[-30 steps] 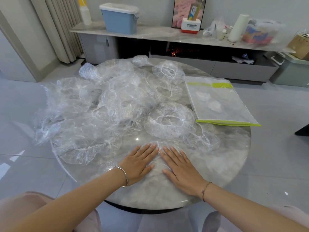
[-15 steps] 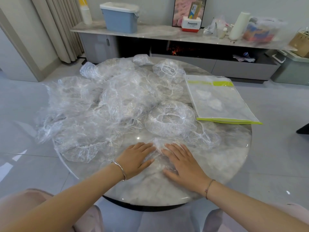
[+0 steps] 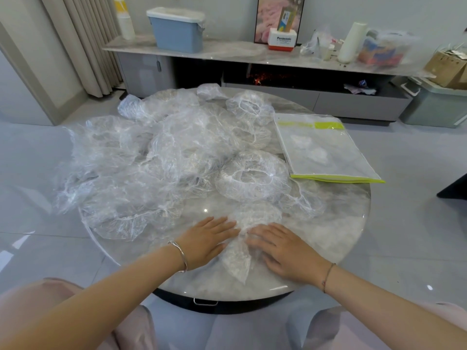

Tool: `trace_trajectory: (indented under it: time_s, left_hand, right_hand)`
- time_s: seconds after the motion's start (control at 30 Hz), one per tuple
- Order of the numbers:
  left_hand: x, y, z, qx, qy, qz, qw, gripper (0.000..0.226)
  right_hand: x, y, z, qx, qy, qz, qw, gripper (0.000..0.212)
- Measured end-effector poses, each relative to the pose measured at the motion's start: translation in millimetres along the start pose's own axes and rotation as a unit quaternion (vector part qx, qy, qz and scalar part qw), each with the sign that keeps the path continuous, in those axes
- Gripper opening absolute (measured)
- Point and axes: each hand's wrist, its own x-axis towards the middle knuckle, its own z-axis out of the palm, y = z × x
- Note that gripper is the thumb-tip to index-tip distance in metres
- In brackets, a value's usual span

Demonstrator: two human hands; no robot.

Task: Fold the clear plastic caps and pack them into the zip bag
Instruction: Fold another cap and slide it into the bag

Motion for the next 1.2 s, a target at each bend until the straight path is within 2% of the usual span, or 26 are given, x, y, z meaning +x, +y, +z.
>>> trace_trajectory:
  time_s: [0.1,0.23,0.33,0.4,0.43,0.5,0.57,0.63,0.73,0.8,0.87,0.9,0.97,1.03,1.1,1.17,1.2]
  left_hand:
    - [-2,0,2,0.004,-0.028,-0.022,0.999,0.08]
    - [-2,6,-1,-0.006,-0.022,-0.025,0.999,0.077]
    - [-2,7,-5,-0.031,-0.007,-0.024,0.999,0.074]
    - [-1,7,-12,-0.078,0.002,-0.038,0.996,0.075]
    - [-1,7,-16,-0.117,0.008,-0.05,0.992,0.075]
    - [0,8,-21,-0.213,0.036,-0.066,0.974,0.077]
    - [1,9,-25,-0.273,0.077,-0.075,0.956,0.072]
    - [3,11,-24,-0.269,0.09,-0.106,0.953,0.053]
    - [9,14,-16,-0.264,0.11,-0.149,0.947,0.018]
    - [13,16,-12,-0.303,0.125,-0.179,0.928,0.02]
    - [15,15,-10,-0.345,0.12,-0.214,0.906,0.023]
    - [17,14,-10,-0.358,0.118,-0.23,0.897,0.022]
    - [18,15,-10,-0.366,0.116,-0.252,0.888,0.021]
    - [18,19,-13,-0.317,0.122,-0.26,0.904,0.019]
    - [18,24,-14,-0.209,0.185,-0.235,0.931,0.019]
    - [20,30,-14,-0.135,0.239,-0.161,0.948,0.034]
    - [22,33,-14,-0.121,0.227,-0.124,0.958,0.047]
  right_hand:
    - [4,1,3,-0.062,0.015,-0.095,0.993,0.036]
    - [11,0,2,-0.089,0.038,-0.149,0.984,0.025]
    - [15,-7,4,-0.03,0.05,-0.092,0.994,0.019]
    - [17,-15,-3,0.118,0.055,0.044,0.99,0.015]
    - [17,-17,-9,0.215,0.053,0.134,0.966,0.013]
    - [19,-20,-17,0.409,0.068,0.281,0.865,0.012]
    - [23,-17,-22,0.52,0.125,0.374,0.758,0.015]
    - [27,-13,-24,0.577,0.139,0.437,0.676,0.015]
    - [26,-9,-18,0.585,0.122,0.497,0.629,0.01]
    - [25,-9,-15,0.581,0.113,0.514,0.621,0.0]
    - [24,-10,-13,0.567,0.113,0.516,0.632,0.011]
    - [23,-11,-13,0.543,0.118,0.515,0.653,0.016]
    - [22,-11,-14,0.435,0.138,0.5,0.736,0.027]
    - [21,-11,-18,0.308,0.157,0.436,0.831,0.037]
    - [22,-11,-20,0.214,0.15,0.329,0.908,0.045]
    - [22,-13,-18,0.149,0.106,0.256,0.949,0.049]
    - [23,-14,-16,0.131,0.078,0.235,0.96,0.051]
